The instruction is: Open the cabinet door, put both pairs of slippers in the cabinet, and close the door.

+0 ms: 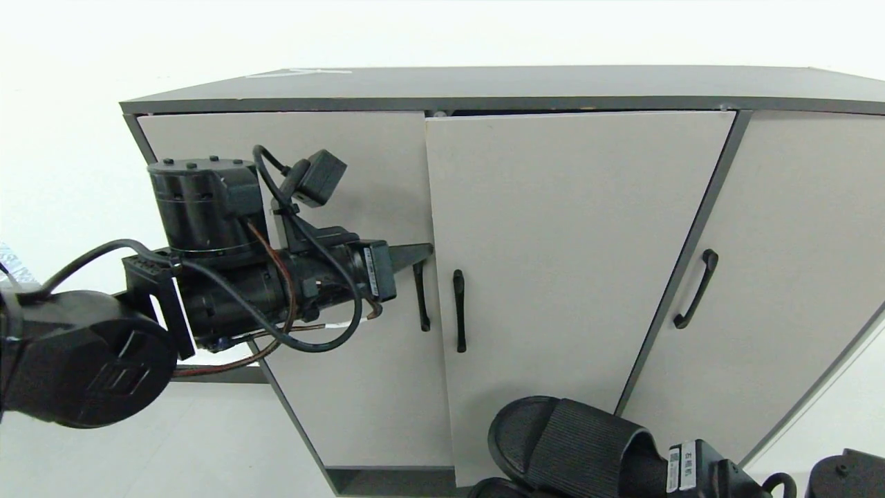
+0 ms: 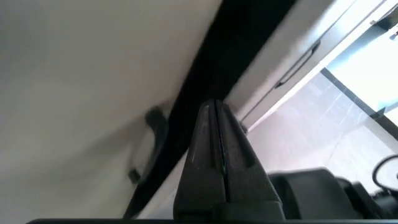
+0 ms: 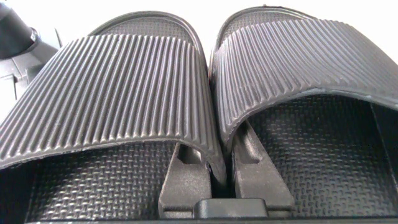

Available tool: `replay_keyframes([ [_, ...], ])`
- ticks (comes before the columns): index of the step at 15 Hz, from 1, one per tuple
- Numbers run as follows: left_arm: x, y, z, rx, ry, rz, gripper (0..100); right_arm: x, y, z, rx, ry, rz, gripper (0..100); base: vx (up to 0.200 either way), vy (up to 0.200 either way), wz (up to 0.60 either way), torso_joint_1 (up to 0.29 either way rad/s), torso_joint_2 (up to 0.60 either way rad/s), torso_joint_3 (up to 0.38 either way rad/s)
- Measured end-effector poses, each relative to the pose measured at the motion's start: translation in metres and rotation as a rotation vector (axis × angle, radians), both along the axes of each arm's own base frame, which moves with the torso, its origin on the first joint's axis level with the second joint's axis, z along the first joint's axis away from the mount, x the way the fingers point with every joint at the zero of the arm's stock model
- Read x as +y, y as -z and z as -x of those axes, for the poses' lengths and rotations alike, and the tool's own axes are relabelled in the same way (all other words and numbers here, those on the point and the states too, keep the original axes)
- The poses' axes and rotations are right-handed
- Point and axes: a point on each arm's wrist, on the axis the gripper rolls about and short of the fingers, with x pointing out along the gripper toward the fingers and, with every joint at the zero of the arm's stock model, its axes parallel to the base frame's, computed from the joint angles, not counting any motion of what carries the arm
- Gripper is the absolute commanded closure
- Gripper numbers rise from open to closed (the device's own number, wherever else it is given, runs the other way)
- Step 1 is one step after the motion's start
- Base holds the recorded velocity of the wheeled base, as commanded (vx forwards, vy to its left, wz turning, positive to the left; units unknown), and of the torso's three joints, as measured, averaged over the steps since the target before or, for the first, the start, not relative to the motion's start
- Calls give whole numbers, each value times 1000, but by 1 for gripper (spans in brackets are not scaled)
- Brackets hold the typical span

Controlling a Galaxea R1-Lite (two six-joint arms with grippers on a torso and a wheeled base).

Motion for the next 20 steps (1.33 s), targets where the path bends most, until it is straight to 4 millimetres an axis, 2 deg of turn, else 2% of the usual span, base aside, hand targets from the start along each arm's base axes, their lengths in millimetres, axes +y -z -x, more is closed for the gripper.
replay_keyframes([
  [6, -13, -3, -25, -15, 1, 8, 100, 1, 0, 0, -1, -2, -1, 100, 0, 0, 0, 0, 0, 0],
  [9, -22, 2, -29, -8, 21, 5, 100, 1, 0, 0, 22, -34, -14, 100, -200, 0, 0, 4, 1, 4],
  [15, -42, 11, -18, 15, 87, -11, 100, 2, 0, 4, 50, -64, -26, 100, -200, 0, 0, 3, 2, 2],
  [18, -52, 9, -9, 3, 126, -9, 100, 2, 0, 4, 49, -65, -26, 100, -200, 0, 0, 2, 2, 4],
  [20, -72, 4, -3, -37, 146, -15, 100, 2, 0, 4, 49, -65, -26, 100, -200, 0, 0, 2, 5, 5],
])
